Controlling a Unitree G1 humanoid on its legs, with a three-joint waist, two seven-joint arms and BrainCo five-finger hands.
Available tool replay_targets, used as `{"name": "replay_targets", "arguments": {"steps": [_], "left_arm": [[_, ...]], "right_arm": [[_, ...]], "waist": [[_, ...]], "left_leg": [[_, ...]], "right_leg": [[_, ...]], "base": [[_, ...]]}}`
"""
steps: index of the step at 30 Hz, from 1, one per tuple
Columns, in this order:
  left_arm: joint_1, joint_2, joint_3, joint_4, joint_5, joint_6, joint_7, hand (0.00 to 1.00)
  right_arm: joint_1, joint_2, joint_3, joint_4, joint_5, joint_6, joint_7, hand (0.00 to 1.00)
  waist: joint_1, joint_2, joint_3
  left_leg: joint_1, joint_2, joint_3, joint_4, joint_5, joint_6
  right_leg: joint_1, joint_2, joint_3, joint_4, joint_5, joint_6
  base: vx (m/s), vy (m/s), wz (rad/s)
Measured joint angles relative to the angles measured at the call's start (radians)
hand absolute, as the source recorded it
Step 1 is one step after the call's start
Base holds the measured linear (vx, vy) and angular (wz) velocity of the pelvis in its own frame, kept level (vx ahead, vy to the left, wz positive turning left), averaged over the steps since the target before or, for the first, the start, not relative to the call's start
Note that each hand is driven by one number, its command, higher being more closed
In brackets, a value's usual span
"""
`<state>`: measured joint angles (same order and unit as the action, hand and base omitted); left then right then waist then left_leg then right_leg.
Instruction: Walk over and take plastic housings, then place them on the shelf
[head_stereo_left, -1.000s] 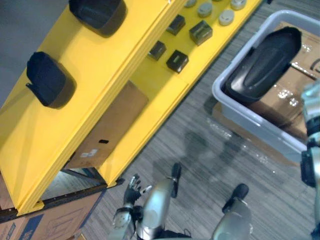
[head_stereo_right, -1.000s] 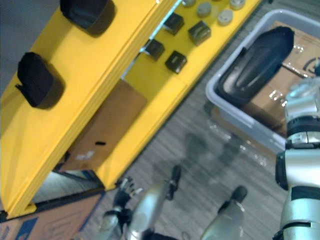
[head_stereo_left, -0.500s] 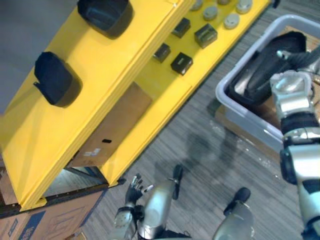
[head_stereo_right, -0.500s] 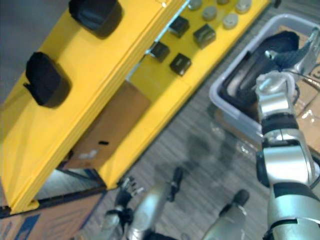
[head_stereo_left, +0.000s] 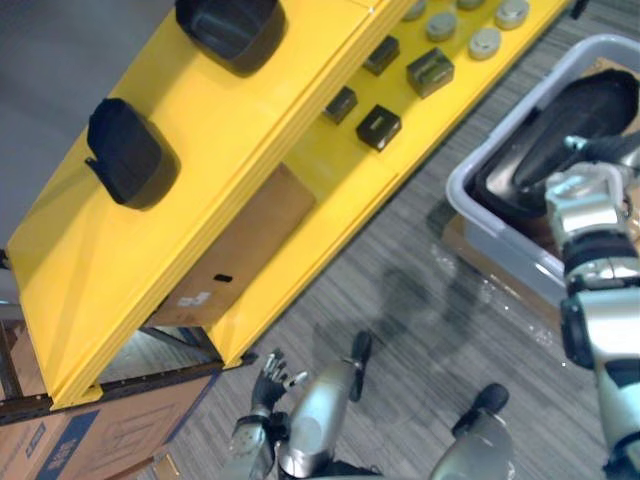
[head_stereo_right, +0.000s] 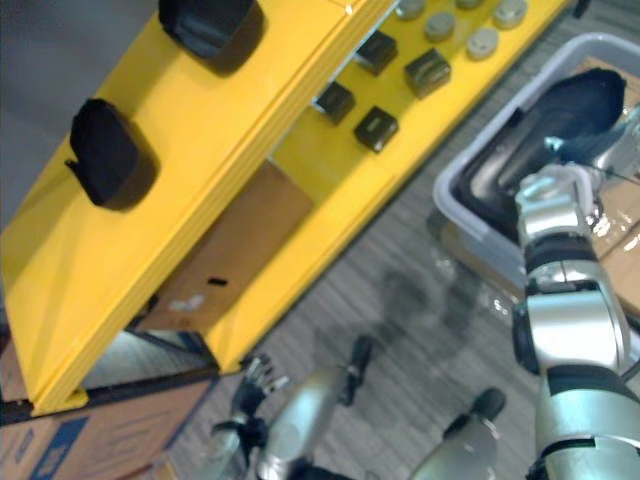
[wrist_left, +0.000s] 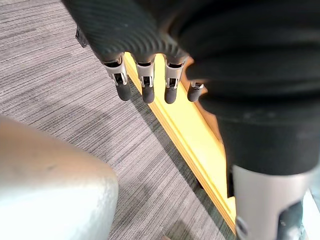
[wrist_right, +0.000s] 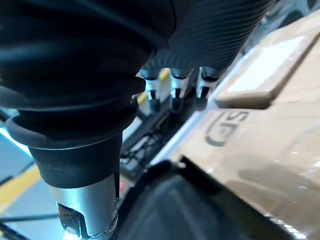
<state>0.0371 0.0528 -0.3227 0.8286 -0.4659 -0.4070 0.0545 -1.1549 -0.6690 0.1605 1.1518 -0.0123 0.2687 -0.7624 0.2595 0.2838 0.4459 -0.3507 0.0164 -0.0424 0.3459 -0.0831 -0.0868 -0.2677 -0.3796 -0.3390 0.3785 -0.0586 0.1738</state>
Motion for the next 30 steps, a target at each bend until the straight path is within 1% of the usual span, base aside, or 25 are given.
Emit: {"name": "replay_targets", "arguments": {"steps": [4,5,7,9,11,14,18,19,21,23,25,30], "left_arm": [[0.000,0.000,-0.001,0.000,-0.002,0.001,0.001,0.00],[0.000,0.000,-0.001,0.001,-0.005,0.001,0.001,0.00],[-0.003,0.000,-0.002,0.004,-0.008,0.000,0.001,0.00],[-0.010,0.000,-0.003,0.014,-0.008,0.000,0.001,0.00],[-0.012,0.000,-0.004,0.016,-0.008,0.000,0.002,0.00],[-0.018,-0.001,-0.007,0.018,-0.009,0.001,0.003,0.00],[-0.019,-0.001,-0.008,0.018,-0.009,0.001,0.005,0.00],[-0.019,-0.001,-0.009,0.018,-0.009,0.001,0.005,0.00],[-0.020,-0.001,-0.010,0.018,-0.009,0.001,0.008,0.00],[-0.025,-0.001,-0.015,0.019,-0.020,0.004,0.010,0.00],[-0.028,-0.001,-0.016,0.021,-0.039,0.009,0.011,0.00],[-0.029,-0.001,-0.024,0.023,-0.039,0.010,0.012,0.00]], "right_arm": [[0.003,0.000,0.000,0.011,0.001,0.027,0.002,0.00],[0.005,0.000,0.000,0.018,0.001,0.040,0.003,0.00],[0.011,0.000,-0.002,0.038,0.002,0.046,0.005,0.00],[0.023,0.000,-0.003,0.043,0.009,0.062,0.022,0.00],[0.033,0.000,-0.004,0.043,0.009,0.071,0.024,0.00],[0.037,-0.003,-0.005,0.050,0.010,0.104,0.045,0.00],[0.037,-0.004,-0.011,0.055,0.011,0.124,0.065,0.00],[0.037,-0.004,-0.011,0.055,0.011,0.134,0.074,1.00],[0.038,-0.006,-0.010,0.055,0.006,0.151,0.093,1.00],[0.040,-0.026,-0.003,0.055,-0.049,0.182,0.114,1.00],[0.041,-0.051,0.000,0.055,-0.098,0.196,0.137,1.00],[0.041,-0.078,0.002,0.056,-0.180,0.221,0.181,1.00]], "waist": [[0.001,0.000,0.000],[0.001,0.000,0.000],[0.001,0.000,0.000],[0.001,0.000,0.000],[0.001,0.002,-0.001],[0.004,0.002,-0.002],[0.006,0.003,-0.002],[0.006,0.003,-0.002],[0.008,0.003,-0.002],[0.014,0.003,-0.002],[0.019,0.003,-0.002],[0.024,0.008,-0.006]], "left_leg": [[0.000,0.000,-0.002,0.001,0.000,0.000],[0.000,0.000,-0.001,0.001,0.000,0.000],[0.000,0.000,-0.001,0.001,0.000,0.000],[-0.002,0.001,-0.001,0.001,-0.001,0.000],[-0.016,0.002,-0.001,0.007,-0.001,-0.001],[-0.032,0.002,-0.001,0.015,-0.001,-0.001],[-0.034,0.002,-0.002,0.016,-0.001,-0.001],[-0.034,0.002,-0.002,0.016,-0.001,-0.001],[-0.035,0.002,-0.002,0.016,-0.002,-0.001],[-0.036,0.003,-0.003,0.018,-0.003,-0.002],[-0.040,0.004,-0.003,0.019,-0.004,-0.003],[-0.042,0.008,-0.004,0.019,-0.004,-0.004]], "right_leg": [[0.003,-0.001,-0.004,0.000,-0.002,0.001],[0.003,-0.001,-0.004,-0.001,-0.002,0.001],[0.002,-0.001,-0.004,-0.001,-0.002,0.001],[0.001,-0.001,-0.004,-0.001,-0.003,0.001],[-0.009,-0.001,-0.003,0.001,-0.003,0.001],[-0.028,-0.002,-0.002,0.011,-0.003,0.001],[-0.030,-0.003,-0.002,0.014,-0.006,0.001],[-0.031,-0.003,-0.002,0.015,-0.008,0.001],[-0.032,-0.003,-0.002,0.017,-0.009,0.001],[-0.036,-0.004,-0.002,0.019,-0.015,-0.001],[-0.045,-0.004,-0.001,0.030,-0.021,-0.002],[-0.047,-0.004,-0.002,0.039,-0.025,-0.004]], "base": [[0.00,0.007,0.02],[0.00,0.000,0.00],[0.00,0.000,0.00],[0.00,0.000,0.00],[0.00,0.000,0.00],[0.00,0.000,0.00],[0.00,0.000,0.00],[0.00,0.000,0.00],[0.00,0.000,0.00],[0.00,0.000,0.00],[0.00,0.000,0.00],[0.00,0.000,0.00]]}}
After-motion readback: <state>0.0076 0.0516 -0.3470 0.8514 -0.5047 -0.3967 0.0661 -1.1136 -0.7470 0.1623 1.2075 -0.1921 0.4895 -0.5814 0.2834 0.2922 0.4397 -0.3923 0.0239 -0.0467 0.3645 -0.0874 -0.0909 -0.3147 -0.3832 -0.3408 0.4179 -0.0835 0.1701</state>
